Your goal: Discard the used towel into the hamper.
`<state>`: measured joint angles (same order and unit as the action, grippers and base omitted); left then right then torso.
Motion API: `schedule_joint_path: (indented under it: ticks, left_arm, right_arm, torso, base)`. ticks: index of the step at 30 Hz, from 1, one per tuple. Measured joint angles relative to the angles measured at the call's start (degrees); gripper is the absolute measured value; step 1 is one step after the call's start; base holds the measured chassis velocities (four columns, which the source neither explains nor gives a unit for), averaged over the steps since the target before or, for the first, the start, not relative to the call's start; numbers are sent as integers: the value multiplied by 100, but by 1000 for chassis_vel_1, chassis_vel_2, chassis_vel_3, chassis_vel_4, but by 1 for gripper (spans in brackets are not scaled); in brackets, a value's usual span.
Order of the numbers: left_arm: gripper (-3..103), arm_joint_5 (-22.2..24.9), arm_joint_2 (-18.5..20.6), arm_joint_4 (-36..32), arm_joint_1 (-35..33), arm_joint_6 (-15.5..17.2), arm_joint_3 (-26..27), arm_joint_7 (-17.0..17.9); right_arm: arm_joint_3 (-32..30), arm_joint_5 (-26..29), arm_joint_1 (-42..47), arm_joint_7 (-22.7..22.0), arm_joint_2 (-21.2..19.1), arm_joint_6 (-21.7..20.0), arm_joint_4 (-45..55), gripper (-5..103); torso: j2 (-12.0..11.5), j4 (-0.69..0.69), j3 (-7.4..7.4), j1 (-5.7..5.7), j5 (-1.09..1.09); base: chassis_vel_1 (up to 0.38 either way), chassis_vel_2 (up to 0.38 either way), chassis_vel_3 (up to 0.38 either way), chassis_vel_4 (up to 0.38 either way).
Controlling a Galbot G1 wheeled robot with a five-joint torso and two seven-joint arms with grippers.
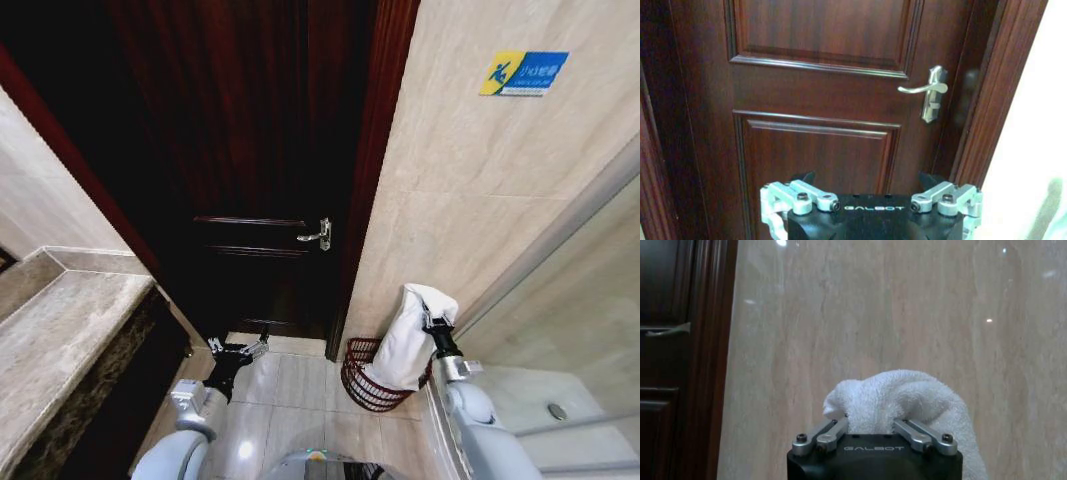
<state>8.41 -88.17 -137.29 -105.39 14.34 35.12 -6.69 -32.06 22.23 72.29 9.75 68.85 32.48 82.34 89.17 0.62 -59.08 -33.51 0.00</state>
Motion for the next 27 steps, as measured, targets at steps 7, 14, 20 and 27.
schedule_joint_path:
  ticks: [7,14,20,27]
  left_arm:
    - [100,0,0,0,0,0,0,0]
    - [100,0,0,0,0,0,0,0]
    - [100,0,0,0,0,0,0,0]
    - [100,0,0,0,0,0,0,0]
  right_arm:
    - [19,-11,-111,53,75,43,-291,12]
    - [37,-12,-254,112,173,131,-668,12]
    - [56,-15,-326,169,218,251,-994,12]
    - [72,-5,-362,258,233,338,-1218,12]
  torso:
    - [0,0,0,0,0]
    - [0,0,0,0,0]
    - [0,0,0,0,0]
    - [0,0,0,0,0]
  base:
    - [0,0,0,0]
    - [0,0,0,0]
    - [0,0,0,0]
    - [0,0,0,0]
